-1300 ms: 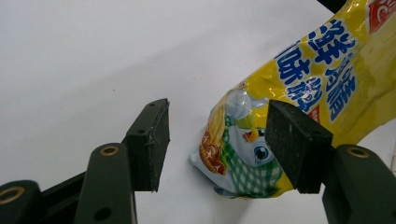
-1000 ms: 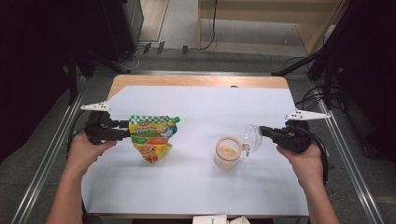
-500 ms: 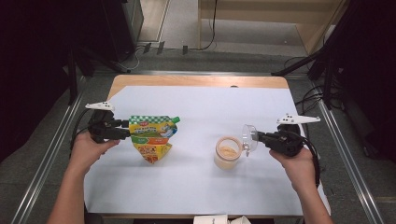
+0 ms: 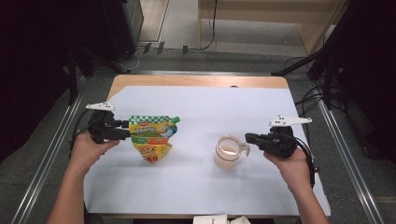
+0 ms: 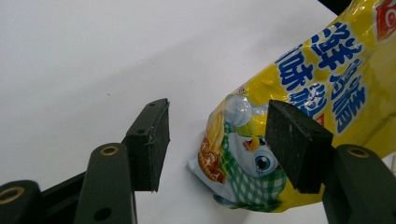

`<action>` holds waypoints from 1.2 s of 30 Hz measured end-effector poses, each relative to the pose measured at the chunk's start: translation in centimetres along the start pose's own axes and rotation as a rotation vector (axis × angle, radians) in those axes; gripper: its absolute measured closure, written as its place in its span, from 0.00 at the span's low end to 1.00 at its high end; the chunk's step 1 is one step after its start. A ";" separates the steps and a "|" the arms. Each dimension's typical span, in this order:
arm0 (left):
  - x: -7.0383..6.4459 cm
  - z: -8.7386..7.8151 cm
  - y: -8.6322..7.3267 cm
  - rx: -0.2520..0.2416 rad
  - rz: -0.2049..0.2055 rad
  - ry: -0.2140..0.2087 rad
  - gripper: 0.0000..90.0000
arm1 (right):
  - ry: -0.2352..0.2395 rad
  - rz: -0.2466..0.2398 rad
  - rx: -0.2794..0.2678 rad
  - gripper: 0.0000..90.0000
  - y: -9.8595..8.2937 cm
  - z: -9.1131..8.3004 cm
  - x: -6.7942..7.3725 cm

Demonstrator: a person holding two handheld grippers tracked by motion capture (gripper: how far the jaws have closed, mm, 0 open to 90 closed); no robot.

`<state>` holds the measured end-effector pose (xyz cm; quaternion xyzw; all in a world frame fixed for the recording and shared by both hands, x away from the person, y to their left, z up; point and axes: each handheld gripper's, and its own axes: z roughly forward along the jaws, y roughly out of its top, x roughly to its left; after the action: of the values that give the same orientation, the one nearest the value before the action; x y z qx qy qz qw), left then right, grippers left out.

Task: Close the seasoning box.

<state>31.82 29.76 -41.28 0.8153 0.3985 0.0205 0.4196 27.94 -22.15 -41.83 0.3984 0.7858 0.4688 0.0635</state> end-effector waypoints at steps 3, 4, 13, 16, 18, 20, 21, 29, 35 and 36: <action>0.0 0.0 0.0 -0.001 -0.001 0.001 0.45 | -0.004 -0.007 0.000 0.94 -0.1 0.0 -0.1; 0.0 0.0 0.0 0.000 0.000 0.002 0.45 | -0.005 -0.008 0.002 0.93 -0.1 0.0 -0.1; -0.3 -0.2 0.2 -0.026 0.012 -0.001 0.45 | -0.042 -0.024 -0.010 0.68 -0.7 0.3 -1.1; -0.2 -0.1 0.1 -0.021 0.006 0.004 0.44 | -0.055 -0.032 -0.025 0.62 -1.1 0.4 -1.6; -0.2 -0.2 0.1 -0.024 0.007 0.002 0.44 | -0.060 -0.025 -0.031 0.61 -1.3 0.4 -2.0; -0.1 -0.2 0.1 -0.026 0.008 0.001 0.44 | -0.064 -0.016 -0.040 0.59 -1.5 0.4 -2.4; -0.1 -0.2 0.1 -0.024 0.008 0.004 0.44 | -0.070 -0.012 -0.043 0.58 -1.6 0.4 -2.5; -0.1 -0.2 0.1 -0.024 0.005 0.003 0.43 | -0.082 0.017 -0.029 0.53 -2.5 0.5 -4.0; 0.0 -0.2 0.1 -0.027 0.003 0.001 0.43 | -0.149 -0.004 -0.020 0.47 -3.2 1.1 -5.1; 0.0 -0.2 0.0 -0.027 0.002 0.002 0.43 | -0.152 -0.003 -0.016 0.47 -3.3 1.1 -5.3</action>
<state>31.78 29.93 -41.10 0.8100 0.3976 0.0270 0.4302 30.14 -25.83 -46.53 0.4312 0.7756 0.4432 0.1270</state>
